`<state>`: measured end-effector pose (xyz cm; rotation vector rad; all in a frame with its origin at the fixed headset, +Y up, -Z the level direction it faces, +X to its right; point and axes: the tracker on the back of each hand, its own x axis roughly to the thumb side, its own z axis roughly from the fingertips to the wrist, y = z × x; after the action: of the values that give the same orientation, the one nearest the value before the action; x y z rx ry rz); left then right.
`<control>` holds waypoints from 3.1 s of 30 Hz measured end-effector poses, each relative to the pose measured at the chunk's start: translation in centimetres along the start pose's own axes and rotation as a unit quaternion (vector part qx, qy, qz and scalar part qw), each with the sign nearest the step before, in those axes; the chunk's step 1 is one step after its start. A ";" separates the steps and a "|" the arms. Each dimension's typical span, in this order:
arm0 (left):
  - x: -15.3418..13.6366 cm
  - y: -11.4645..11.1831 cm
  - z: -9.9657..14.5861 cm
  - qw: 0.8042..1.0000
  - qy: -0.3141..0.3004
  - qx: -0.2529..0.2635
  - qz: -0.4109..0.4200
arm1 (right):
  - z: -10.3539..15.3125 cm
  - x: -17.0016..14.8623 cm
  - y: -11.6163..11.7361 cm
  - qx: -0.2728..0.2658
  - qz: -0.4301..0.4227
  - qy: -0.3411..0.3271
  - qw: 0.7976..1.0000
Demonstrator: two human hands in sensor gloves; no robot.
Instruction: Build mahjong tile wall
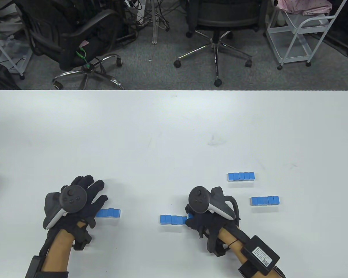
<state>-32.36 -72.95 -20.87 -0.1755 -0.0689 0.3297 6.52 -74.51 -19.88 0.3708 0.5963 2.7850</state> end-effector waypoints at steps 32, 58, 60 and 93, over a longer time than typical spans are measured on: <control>-0.2 -0.2 0.1 1.000 0.005 -0.008 -0.002 | 1.1 2.2 0.9 -0.055 0.099 -0.031 0.993; -0.2 -0.1 0.1 1.000 0.006 -0.006 0.001 | -3.0 -15.5 -10.3 0.048 -0.007 0.392 0.919; -0.3 -0.1 0.1 1.000 0.008 -0.007 0.001 | -3.7 -16.4 -9.4 0.068 -0.026 0.401 0.913; -0.2 0.0 -0.2 1.000 0.009 -0.009 0.002 | -7.2 -12.6 -6.9 0.047 0.119 0.429 0.894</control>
<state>-32.55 -73.05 -21.03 -0.1972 -0.0535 0.3320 17.54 -74.95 -31.66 -0.8902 0.9037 3.0667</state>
